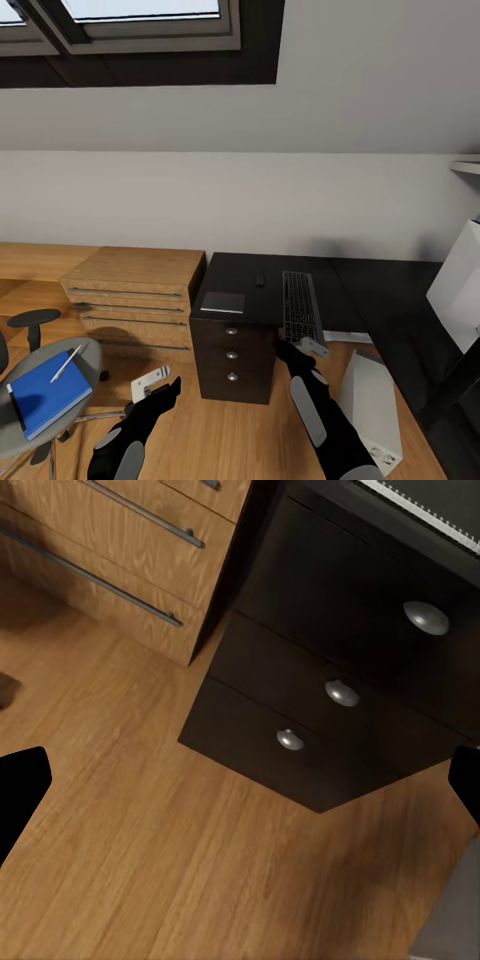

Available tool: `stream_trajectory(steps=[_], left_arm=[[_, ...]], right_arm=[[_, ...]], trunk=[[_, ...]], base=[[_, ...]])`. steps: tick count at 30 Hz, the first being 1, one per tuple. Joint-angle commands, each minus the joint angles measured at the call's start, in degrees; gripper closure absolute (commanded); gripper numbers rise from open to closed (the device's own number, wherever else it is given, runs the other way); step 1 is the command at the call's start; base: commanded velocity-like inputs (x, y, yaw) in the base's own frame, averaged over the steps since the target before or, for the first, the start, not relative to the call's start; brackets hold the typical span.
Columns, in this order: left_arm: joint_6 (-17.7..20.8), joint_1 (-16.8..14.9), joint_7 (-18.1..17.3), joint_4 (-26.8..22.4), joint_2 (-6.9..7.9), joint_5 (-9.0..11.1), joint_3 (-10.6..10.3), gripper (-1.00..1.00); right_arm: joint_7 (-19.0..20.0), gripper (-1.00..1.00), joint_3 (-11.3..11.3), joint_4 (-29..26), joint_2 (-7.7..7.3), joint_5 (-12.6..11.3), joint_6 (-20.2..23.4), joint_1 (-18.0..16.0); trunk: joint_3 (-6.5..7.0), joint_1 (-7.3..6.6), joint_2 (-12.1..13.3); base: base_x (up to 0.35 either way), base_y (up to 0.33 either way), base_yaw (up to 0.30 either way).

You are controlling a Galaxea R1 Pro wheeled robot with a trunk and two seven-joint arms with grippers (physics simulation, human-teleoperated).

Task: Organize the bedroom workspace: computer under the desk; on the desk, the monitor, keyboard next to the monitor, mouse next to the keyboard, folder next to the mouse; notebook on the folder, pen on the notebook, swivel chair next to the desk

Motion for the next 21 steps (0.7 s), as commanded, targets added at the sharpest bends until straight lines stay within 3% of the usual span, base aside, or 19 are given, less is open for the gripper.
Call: stream_trajectory(steps=[1, 7, 8, 10, 14, 19, 21], left_arm=[[0.1, -0.1, 0.5, -0.1, 0.01, 0.6, -0.1, -1.00], [0.1, -0.1, 0.5, -0.1, 0.01, 0.6, -0.1, -1.00], [0.1, -0.1, 0.5, -0.1, 0.01, 0.6, 0.0, -1.00], [0.1, -0.1, 0.5, -0.1, 0.01, 0.6, 0.0, -1.00], [0.2, 0.0, 0.5, -0.1, 0.01, 0.6, -0.1, -1.00], [0.2, -0.1, 0.5, -0.1, 0.01, 0.6, -0.1, -1.00], [0.2, -0.1, 0.5, -0.1, 0.01, 0.6, -0.1, -1.00]], right_arm=[[-0.5, -1.00, -0.3, -0.3, 0.00, -0.4, 0.0, 0.0], [-0.9, -1.00, -3.4, -1.1, 0.00, -2.9, -0.1, 0.0], [-2.0, -1.00, -4.6, -1.6, 0.00, -3.2, 3.2, -0.1], [-3.1, -1.00, -4.7, -1.7, 0.00, -2.6, 5.5, -0.1], [-5.8, -1.00, -3.7, -2.0, 0.00, 2.7, 13.7, -0.3], [-7.0, -1.00, -1.9, -3.9, 0.00, 7.7, 18.0, -0.4], [-7.1, -1.00, -1.7, -4.6, 0.00, 8.3, 18.4, -0.4]], trunk=[[-0.07, 0.01, -0.1], [-0.07, 0.01, -0.1], [-0.07, 0.01, -0.1], [-0.07, 0.01, -0.1], [-0.07, 0.01, -0.1], [-0.07, 0.01, -0.1], [-0.07, 0.01, -0.1]], base=[[0.000, 0.000, 0.000], [0.000, 0.000, 0.000], [0.000, 0.000, 0.000], [0.000, 0.000, 0.000], [0.000, 0.000, 0.000], [0.000, 0.000, 0.000], [0.000, 0.000, 0.000]])
